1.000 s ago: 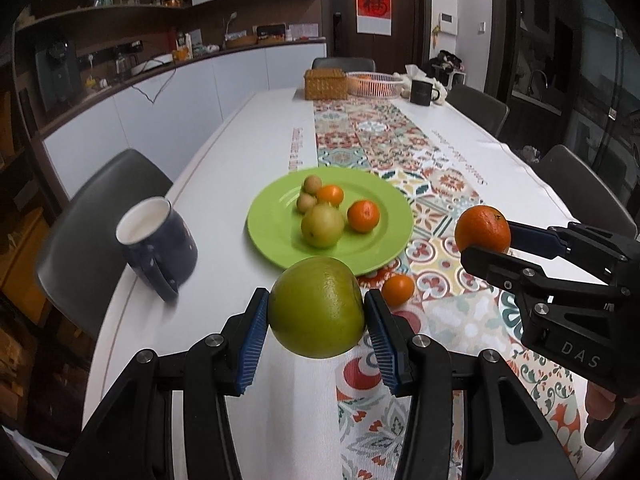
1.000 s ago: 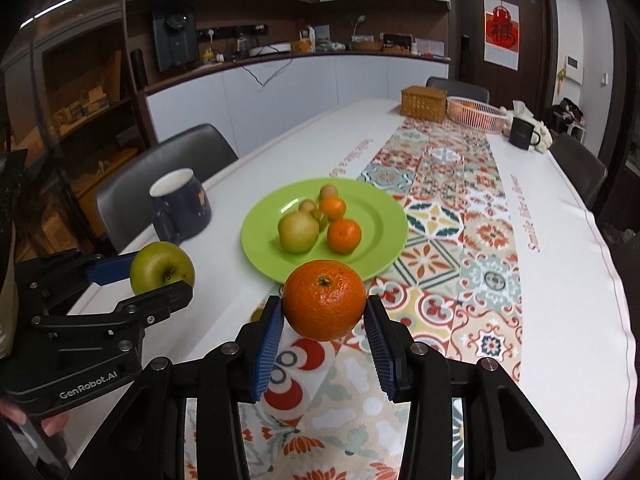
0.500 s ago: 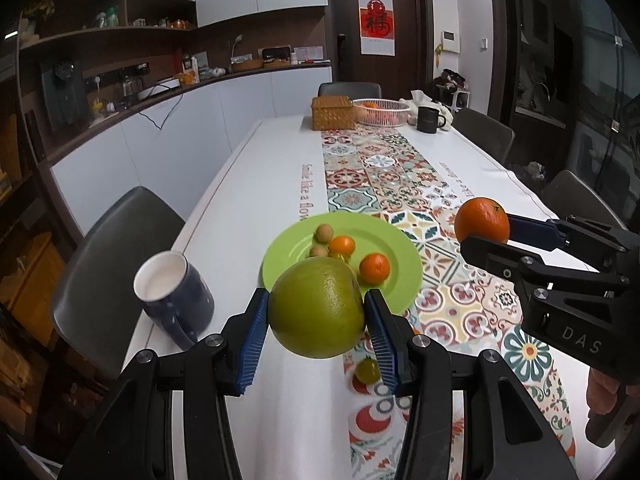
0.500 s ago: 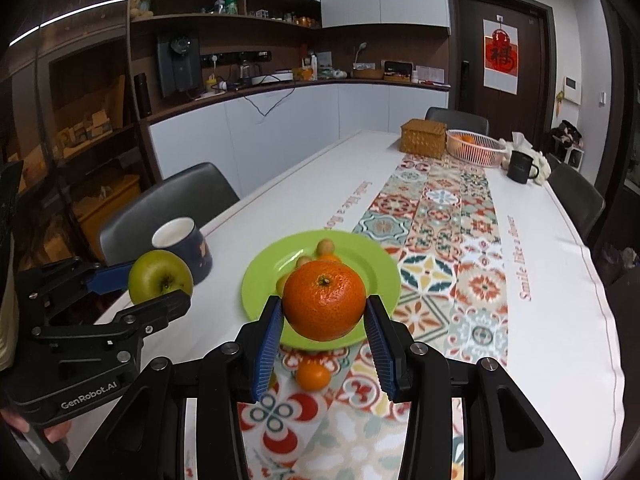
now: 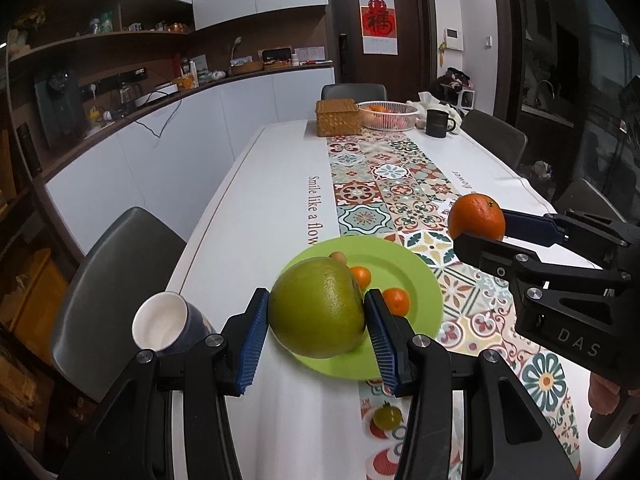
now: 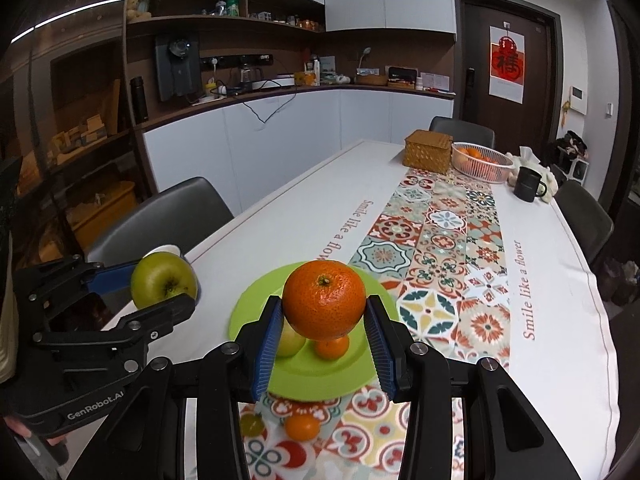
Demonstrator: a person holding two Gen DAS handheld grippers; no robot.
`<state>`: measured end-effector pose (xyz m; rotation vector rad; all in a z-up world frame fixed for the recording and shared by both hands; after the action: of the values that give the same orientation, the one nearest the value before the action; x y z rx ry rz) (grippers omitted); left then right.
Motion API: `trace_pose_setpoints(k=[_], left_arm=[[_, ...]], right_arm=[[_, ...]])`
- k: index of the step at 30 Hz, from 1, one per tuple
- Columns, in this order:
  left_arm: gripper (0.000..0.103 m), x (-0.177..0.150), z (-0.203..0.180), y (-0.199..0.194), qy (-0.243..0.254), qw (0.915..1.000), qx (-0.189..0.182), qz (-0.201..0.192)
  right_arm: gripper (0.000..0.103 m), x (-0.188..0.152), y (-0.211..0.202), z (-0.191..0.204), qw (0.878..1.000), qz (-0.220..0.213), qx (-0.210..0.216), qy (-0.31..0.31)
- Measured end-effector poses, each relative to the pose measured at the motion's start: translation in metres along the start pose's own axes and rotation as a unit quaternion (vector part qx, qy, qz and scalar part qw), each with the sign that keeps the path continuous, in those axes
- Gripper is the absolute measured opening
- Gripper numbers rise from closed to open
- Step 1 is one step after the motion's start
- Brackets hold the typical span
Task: Organize fruits
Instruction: 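Carry both fruits over the green plate and open both grippers to release them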
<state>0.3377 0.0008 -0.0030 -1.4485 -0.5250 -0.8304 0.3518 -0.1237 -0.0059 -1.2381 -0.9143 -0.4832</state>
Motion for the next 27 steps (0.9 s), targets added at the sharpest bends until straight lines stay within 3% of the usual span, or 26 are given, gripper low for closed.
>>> trace_pose_setpoints(k=[11,27], left_arm=[[0.048,0.011,0.011,0.055,-0.002,0.9997,0.004,0.026],[0.048,-0.001,0.022,0.123,-0.019,0.9968,-0.002,0.077]], right_arm=[[0.043,0.007,0.052,-0.014,0.999,0.04,-0.017,-0.004],[0.043,-0.006,0.125,-0.031,0.994,0.106,-0.018,0.008]])
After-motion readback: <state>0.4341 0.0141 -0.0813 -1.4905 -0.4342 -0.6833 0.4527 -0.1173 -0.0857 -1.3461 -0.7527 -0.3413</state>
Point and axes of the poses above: each gripper's, at about its wrist camera, not at the fingertips, and y roughly the way its jaws point, z to its left, x to its top, the point moved 8 cm from there along y, roughly the way its jaws point
